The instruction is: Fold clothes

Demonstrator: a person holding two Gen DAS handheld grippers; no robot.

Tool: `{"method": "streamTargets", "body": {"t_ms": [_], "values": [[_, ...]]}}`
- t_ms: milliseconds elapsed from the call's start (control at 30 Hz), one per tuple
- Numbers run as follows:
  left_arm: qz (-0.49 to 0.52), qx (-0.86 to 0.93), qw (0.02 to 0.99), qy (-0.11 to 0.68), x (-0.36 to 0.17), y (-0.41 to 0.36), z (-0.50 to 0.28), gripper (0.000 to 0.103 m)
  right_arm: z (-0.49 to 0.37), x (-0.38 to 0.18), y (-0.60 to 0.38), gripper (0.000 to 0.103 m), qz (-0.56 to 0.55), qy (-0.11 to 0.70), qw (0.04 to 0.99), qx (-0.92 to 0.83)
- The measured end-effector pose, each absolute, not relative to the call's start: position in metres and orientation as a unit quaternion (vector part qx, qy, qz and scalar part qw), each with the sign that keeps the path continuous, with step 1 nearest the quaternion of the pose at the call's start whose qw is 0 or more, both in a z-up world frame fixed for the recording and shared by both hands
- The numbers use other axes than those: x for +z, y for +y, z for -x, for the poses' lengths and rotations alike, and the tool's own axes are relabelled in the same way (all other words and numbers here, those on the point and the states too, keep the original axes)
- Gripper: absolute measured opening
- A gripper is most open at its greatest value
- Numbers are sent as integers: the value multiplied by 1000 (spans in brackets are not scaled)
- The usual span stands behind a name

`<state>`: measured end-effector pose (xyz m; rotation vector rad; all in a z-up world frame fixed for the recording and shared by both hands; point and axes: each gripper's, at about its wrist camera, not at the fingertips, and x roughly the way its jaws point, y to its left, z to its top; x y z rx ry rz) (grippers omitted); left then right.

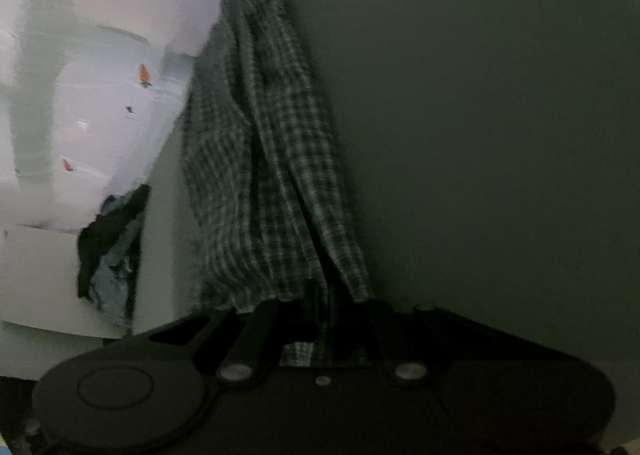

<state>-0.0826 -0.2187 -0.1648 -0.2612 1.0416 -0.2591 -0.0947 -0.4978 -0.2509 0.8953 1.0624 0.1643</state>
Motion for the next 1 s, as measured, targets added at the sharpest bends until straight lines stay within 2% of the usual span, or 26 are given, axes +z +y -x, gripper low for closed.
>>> {"method": "streamTargets", "body": {"t_ms": [100,233,367,667,833,1000], "values": [[128,-92,857,490,-166,-202,77,50,95,-248,-500,14,-399,497,767,73],[107,-53,863,492,-171,-185,68,53,99,-236,-508,41,-395,477,783,57],[75,-51,862,499,-181,-181,61,56,99,-237,-515,51,-405,459,790,41],[78,-86,848,518,-200,-170,52,58,98,-253,-507,53,-454,452,766,56],[103,-128,834,527,-201,-158,55,56,108,-267,-504,51,-515,444,730,61],[111,-150,823,537,-202,-150,69,34,123,-275,-503,46,-551,439,708,54]]}}
